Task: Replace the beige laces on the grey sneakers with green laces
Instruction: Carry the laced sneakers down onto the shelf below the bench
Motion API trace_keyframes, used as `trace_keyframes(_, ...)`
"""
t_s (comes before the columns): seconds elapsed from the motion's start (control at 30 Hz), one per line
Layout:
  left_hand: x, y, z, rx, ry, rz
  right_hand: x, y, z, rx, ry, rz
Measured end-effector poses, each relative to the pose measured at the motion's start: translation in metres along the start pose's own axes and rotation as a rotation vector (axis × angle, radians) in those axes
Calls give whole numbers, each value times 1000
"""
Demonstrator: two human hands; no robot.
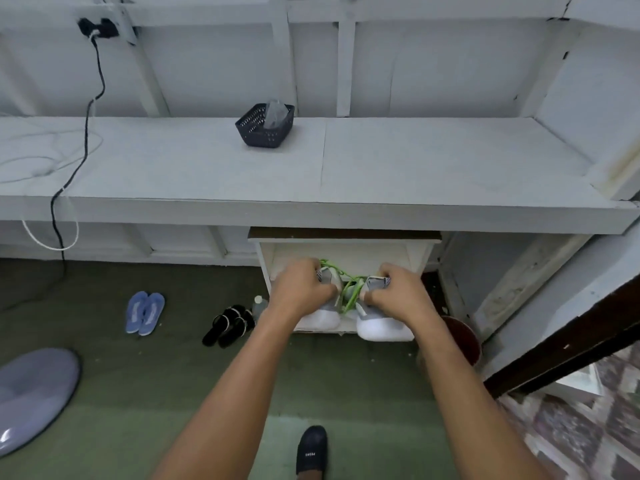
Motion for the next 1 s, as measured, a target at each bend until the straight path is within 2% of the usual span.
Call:
trace_keyframes(0.37, -149, 102, 70, -143, -60, -170, -127, 104, -88, 30, 137, -284)
trace_keyframes(0.53, -243, 173, 115, -229, -108, -311, -206, 180, -142, 165, 198, -429)
trace_keyframes(0.7, -325, 231, 135, -397, -165, -408, -277, 253, -183, 313, 161, -554)
trace_keyframes(1.0, -365, 293, 165, -431, -180, -581, -331, 313, -194, 545, 212, -655)
Point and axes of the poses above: each hand's wrist, its own y-axis towards the middle knuckle, its own x-axis out of the back of the hand, z = x × y, the point moved 10 cm from there along y, towards the middle knuckle, and after that the axes turned 12 degrees about -z, right-handed, at the moved point
